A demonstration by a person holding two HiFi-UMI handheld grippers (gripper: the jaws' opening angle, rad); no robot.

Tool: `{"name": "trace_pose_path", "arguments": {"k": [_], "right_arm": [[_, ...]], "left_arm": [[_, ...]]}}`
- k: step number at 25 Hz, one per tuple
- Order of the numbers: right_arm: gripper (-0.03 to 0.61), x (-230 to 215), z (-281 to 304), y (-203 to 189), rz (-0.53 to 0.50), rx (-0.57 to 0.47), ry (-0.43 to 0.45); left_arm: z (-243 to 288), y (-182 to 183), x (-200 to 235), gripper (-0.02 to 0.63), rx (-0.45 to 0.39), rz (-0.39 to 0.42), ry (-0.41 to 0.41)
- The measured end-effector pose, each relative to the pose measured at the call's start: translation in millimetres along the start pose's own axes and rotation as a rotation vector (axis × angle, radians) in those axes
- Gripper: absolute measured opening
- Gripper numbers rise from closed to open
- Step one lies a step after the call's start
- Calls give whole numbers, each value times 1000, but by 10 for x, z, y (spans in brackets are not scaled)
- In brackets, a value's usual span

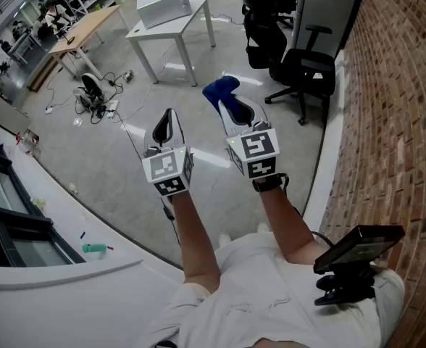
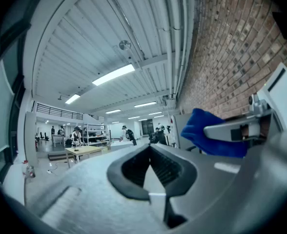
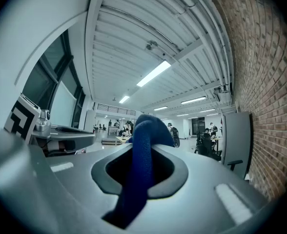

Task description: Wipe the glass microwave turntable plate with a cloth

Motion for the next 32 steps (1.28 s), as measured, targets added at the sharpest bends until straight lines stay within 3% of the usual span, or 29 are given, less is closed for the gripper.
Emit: {"name": "trace_pose_path", "arguments": {"k": [7,17,21,27,32], "right_arm": [[58,-408,37,271,6,-77,-3],[58,-594,-78,194,29,-70,26],[57,-539,-79,168,-44,-91,97],[57,-475,52,-43,-13,-40,147],[57,-378,397,-78,-2,-29,155]], "left_arm": [[343,430,-233,0,-105,24,-14],[356,427,-549,0,-86,33,-24],[308,364,-624,0,-73,42,-23],[302,249,-564,0,-51,45,10],[532,123,-412,0,-32,60,-13]]}}
Point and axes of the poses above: the fingertips, and each gripper's own axes: z forward along the fingers, x to its left, y out of its top, the point moved 1 cm from there along -z, backward along the fingers, and after that the axes turned 10 degrees about z, right-handed, at the moved point
